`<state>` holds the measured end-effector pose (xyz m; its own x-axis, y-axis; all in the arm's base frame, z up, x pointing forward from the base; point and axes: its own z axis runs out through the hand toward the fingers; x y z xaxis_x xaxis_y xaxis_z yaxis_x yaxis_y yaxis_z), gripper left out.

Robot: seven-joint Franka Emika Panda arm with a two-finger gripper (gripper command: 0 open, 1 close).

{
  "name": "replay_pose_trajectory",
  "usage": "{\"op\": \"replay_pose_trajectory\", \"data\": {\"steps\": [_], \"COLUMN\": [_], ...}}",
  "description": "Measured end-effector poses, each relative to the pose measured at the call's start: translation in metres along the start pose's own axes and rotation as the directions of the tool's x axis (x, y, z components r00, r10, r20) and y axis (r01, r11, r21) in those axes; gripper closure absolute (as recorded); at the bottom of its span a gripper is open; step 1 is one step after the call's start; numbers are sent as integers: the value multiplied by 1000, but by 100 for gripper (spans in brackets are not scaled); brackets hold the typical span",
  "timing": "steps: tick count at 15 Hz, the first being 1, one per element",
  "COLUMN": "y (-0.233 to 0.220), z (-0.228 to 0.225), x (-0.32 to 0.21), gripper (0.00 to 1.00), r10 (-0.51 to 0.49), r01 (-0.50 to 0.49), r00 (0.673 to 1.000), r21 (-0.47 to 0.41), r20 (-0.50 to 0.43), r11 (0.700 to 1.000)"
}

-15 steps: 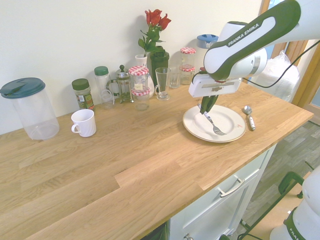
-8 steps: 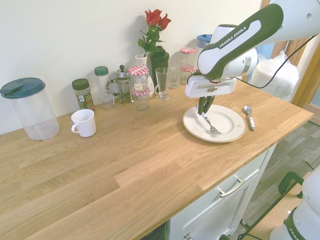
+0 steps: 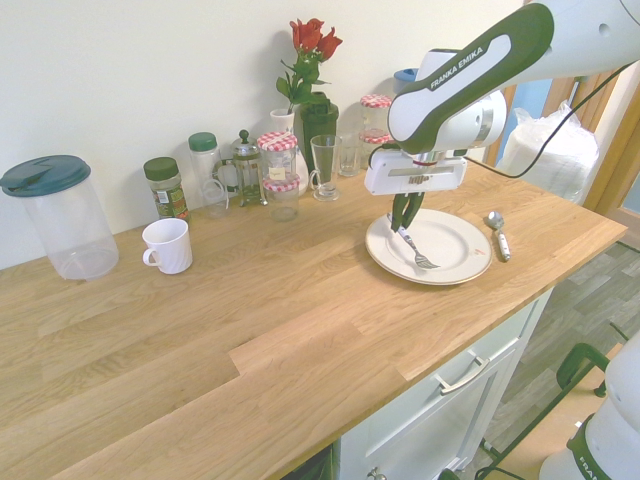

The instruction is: Put the fork into the plate

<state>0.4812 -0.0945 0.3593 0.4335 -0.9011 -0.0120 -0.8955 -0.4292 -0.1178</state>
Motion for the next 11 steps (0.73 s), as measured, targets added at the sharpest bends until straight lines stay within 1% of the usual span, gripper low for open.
{"op": "replay_pose_trajectory", "data": {"steps": [4,7,11], "y": [4,9,14], "z": [0,-3,-25], "x": [6,11,16], "gripper": [0,0,0], "r10": [11,20,34], "r01": [-11,-20,-33], "r00": [1000,1000,999], "r21": [1,18,64], "r20": [2,11,-13], "r11": [1000,1000,997]}}
